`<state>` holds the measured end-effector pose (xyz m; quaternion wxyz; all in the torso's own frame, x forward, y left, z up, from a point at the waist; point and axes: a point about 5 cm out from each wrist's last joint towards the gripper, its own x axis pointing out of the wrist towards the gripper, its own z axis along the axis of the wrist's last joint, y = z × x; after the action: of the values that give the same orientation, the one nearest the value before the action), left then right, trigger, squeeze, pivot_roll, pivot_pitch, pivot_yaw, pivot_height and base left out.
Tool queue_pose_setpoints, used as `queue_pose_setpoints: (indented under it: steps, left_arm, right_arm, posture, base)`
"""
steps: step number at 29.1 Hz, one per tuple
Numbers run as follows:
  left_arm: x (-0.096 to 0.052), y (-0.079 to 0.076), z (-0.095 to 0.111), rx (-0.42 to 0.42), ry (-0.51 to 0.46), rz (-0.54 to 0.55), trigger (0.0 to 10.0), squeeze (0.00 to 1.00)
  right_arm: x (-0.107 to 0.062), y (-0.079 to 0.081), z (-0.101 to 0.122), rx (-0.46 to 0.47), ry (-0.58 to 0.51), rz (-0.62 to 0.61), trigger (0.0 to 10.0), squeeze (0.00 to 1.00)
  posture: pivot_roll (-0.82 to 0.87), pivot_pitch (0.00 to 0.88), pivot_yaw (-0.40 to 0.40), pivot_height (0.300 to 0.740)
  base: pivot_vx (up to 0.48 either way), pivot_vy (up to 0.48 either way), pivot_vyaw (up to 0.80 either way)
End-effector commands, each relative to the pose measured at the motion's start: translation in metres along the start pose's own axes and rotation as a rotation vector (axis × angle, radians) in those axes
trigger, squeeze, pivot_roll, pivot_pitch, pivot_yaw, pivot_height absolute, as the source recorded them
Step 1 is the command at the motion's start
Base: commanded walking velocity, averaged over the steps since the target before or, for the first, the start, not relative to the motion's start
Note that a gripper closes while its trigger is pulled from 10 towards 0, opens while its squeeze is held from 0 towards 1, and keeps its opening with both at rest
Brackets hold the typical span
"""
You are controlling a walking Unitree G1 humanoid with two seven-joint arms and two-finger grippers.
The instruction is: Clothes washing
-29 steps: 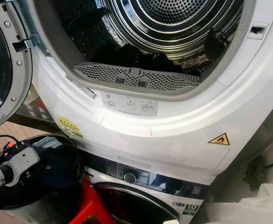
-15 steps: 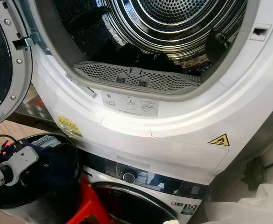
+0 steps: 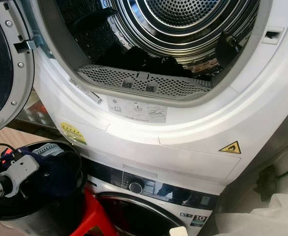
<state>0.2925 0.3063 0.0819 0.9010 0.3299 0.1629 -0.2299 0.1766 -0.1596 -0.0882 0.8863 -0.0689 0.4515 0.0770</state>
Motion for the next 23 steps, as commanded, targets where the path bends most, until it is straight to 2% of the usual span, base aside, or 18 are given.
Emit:
queue_pose_setpoints:
  steps: [1,11,23]
  left_arm:
    - [-0.0026,0.0033,-0.001,0.002,0.009,0.005,0.0,0.0]
    - [-0.0006,0.0051,0.0033,0.004,-0.005,-0.006,0.0,0.0]
    - [-0.0039,0.0051,0.0017,-0.009,-0.022,0.004,0.0,0.0]
  right_arm:
    - [0.0007,0.0022,0.002,0.003,-0.001,-0.001,10.0,0.0]
    - [0.0021,0.011,0.0049,0.042,-0.005,0.002,10.0,0.0]
    - [0.0017,0.0119,0.0025,0.047,0.002,0.002,10.0,0.0]
  posture:
    - [-0.01,0.0,0.03,0.74]
    - [0.01,0.0,0.069,0.74]
    - [0.02,0.0,0.079,0.74]
  base:
    - [0.0,0.0,0.0]
    - [0.0,0.0,0.0]
    - [0.0,0.0,0.0]
